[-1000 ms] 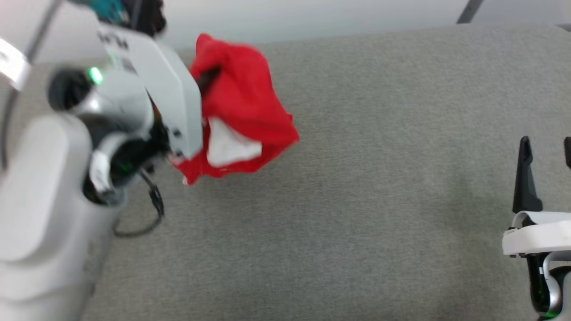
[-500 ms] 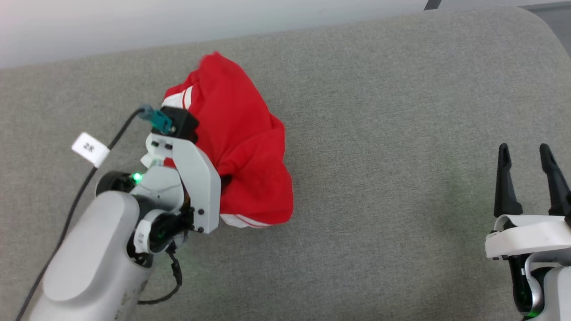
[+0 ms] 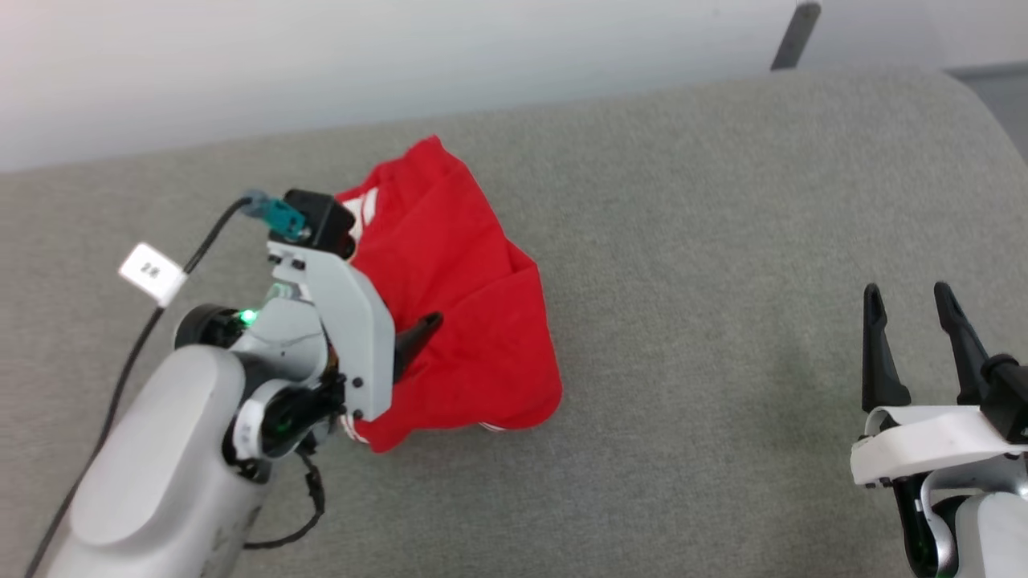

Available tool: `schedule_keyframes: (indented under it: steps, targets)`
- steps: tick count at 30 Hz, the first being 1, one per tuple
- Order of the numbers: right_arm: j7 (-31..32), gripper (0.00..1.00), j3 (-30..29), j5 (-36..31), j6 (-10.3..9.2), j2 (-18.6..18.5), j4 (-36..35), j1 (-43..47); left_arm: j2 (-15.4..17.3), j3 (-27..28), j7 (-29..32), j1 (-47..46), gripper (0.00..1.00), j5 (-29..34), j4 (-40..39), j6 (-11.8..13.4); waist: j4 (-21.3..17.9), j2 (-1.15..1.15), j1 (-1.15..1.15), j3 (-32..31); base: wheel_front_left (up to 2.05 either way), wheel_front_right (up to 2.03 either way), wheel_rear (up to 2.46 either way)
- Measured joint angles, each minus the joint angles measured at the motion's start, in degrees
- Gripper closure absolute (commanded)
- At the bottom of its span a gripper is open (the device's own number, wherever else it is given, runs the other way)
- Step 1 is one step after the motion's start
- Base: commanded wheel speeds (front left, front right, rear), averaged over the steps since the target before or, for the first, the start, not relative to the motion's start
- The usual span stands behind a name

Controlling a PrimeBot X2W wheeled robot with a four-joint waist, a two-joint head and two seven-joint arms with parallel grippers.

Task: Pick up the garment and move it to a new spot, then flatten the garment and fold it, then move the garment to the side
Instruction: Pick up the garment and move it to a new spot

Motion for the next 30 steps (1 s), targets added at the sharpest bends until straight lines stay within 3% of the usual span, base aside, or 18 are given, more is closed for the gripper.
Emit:
schedule_keyframes:
  steps: [9, 19, 30]
  targets:
    - [1.3, 0.00, 1.8, 0.2, 0.00, -1.2, -0.3, 1.7, 2.8, 3.8, -9.2, 6.4, 0.00, 0.9, -6.1, -0.3, 2.3, 0.00, 0.00, -5.3, 0.00, 0.00, 0.00]
    - [1.8, 0.00, 3.2, 1.2, 0.00, -3.3, -0.1, 4.7, 4.5, 11.7, -28.8, 17.6, 0.00, 2.3, -10.5, -2.4, 5.6, 0.00, 0.00, -10.5, 0.00, 0.00, 0.00]
    - [0.8, 0.00, 2.5, 1.2, 0.00, -4.4, -0.4, 7.9, 5.0, 17.9, -50.2, 30.4, 0.00, 5.6, -6.8, -5.1, 9.9, 0.00, 0.00, -13.5, 0.00, 0.00, 0.00]
